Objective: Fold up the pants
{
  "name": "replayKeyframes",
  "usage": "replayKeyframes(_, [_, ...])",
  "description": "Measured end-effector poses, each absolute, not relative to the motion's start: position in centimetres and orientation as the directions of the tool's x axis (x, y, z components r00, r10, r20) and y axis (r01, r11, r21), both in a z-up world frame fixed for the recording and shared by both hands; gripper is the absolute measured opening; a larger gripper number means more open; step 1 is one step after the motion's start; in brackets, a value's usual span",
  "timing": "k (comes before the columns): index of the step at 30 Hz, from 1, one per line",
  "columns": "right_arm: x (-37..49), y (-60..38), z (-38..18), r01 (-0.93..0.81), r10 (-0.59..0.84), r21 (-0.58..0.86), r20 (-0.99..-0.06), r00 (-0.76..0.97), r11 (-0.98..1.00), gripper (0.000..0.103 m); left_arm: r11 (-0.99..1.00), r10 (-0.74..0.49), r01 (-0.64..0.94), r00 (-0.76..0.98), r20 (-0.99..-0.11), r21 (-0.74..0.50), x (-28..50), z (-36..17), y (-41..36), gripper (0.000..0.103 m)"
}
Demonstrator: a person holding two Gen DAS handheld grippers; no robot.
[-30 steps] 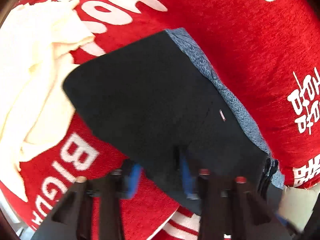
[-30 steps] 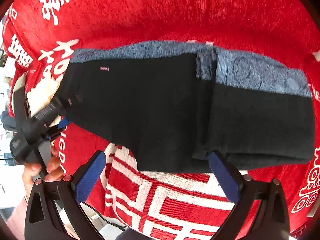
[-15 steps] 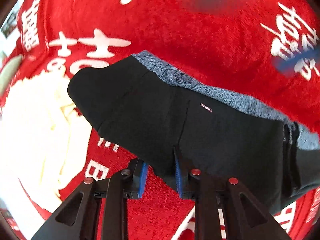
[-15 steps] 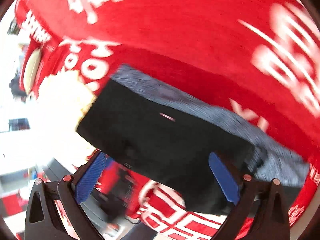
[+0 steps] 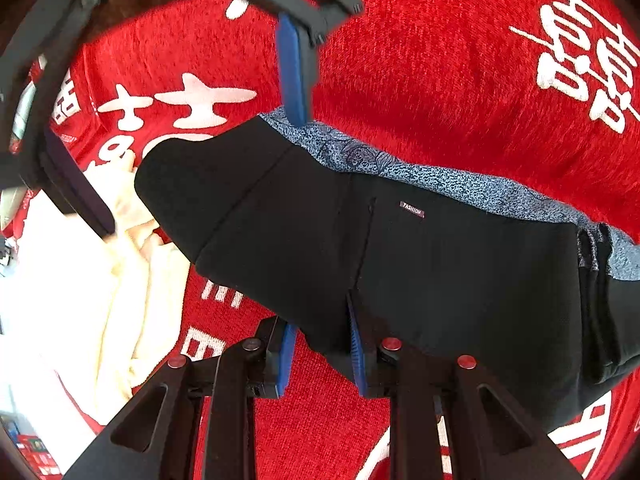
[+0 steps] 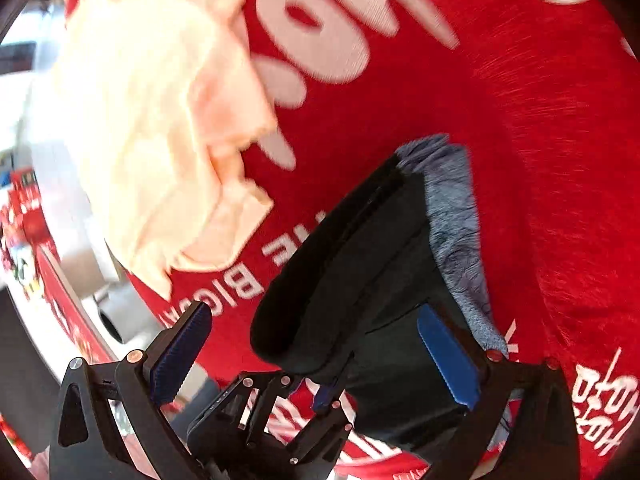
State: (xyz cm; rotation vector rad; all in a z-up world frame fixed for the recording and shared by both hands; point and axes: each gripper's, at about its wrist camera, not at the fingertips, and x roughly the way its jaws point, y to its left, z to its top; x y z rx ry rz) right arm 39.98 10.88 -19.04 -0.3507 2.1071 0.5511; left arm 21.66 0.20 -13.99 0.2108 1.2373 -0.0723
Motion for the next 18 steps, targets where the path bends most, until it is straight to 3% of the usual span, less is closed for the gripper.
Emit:
replayKeyframes(3, [39.9, 10.7, -20.5, -0.450, -0.071, 0.243, -0.814, -0.576, 0.860, 0.100, 0.975, 0.067, 0.179, 0.337, -0.939, 0.134, 21.5, -14.0, 0.0, 0.025])
replayKeyframes(5, [39.7, 9.7, -20.6, -0.451, -0.058, 0.249, -0.823, -0.564, 0.857, 0.051, 0.974, 0.060, 0.188, 0.335, -0.940, 0.130, 21.5, -13.9, -0.2, 0.025])
replayKeyframes(6, [39.9, 9.0, -20.3, -0.409, -0.015, 0.262, -0.826, -0.563, 0.874, 0.019, 0.972, 0.061, 0.193, 0.340, -0.938, 0.133, 21.4, -13.7, -0.4, 0.025])
replayKeyframes(12, [39.4, 3.8, -16.2, -0.330, 0.174, 0.335, -0.885, -0.432, 0.883, 0.018, 0.958, 0.034, 0.247, 0.397, -0.917, 0.143, 20.9, -11.2, -2.3, 0.025])
replayKeyframes(18, [38.7, -4.1, -11.0, -0.166, 0.404, 0.460, -0.869, -0.285, 0.872, 0.018, 0.928, -0.008, 0.333, 0.467, -0.884, 0.168, 19.1, -7.6, -5.5, 0.025])
